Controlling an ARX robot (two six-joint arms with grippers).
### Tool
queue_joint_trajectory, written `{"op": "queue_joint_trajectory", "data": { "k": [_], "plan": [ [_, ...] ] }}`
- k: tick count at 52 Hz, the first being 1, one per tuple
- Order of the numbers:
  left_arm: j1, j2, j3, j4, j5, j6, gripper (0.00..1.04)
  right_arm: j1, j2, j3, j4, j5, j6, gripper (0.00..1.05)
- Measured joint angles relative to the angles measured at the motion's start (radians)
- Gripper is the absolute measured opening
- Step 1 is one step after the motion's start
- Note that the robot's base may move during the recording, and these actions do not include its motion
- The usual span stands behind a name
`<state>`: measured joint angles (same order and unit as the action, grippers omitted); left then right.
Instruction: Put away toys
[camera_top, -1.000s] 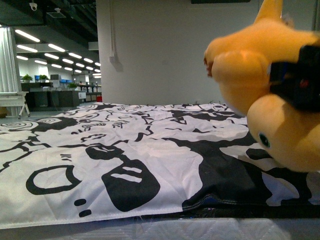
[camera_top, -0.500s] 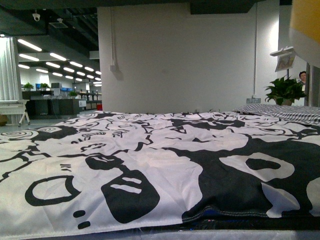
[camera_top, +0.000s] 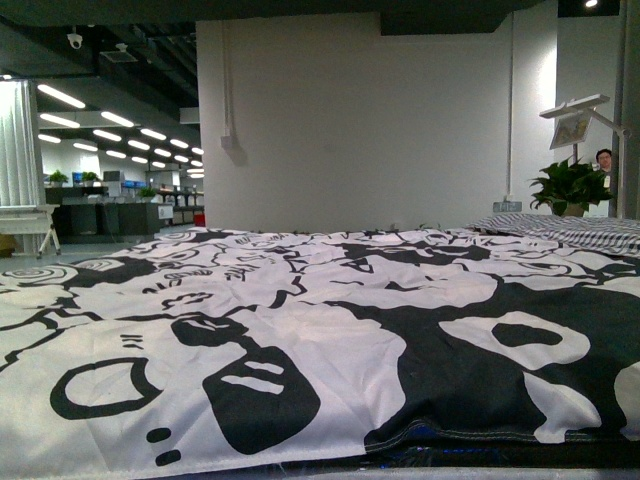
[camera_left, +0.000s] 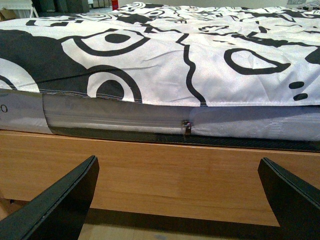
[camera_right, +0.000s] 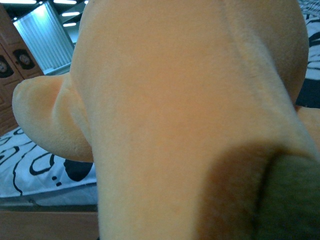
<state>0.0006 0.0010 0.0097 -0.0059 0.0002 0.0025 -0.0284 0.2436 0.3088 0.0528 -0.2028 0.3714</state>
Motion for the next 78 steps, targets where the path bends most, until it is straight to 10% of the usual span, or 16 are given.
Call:
{"op": "queue_joint_trajectory", "data": {
  "k": [16,78],
  "plan": [
    [0.0,0.0,0.0,0.0,0.0,0.0,0.99,0.173,-0.105,-0.176,0.032,0.173,-0.065,0.22],
    [0.0,0.0,0.0,0.0,-0.004,0.0,0.99,0.043,-0.243,-0.296,-0.005,0.082,-0.148,0.22]
  ]
}}
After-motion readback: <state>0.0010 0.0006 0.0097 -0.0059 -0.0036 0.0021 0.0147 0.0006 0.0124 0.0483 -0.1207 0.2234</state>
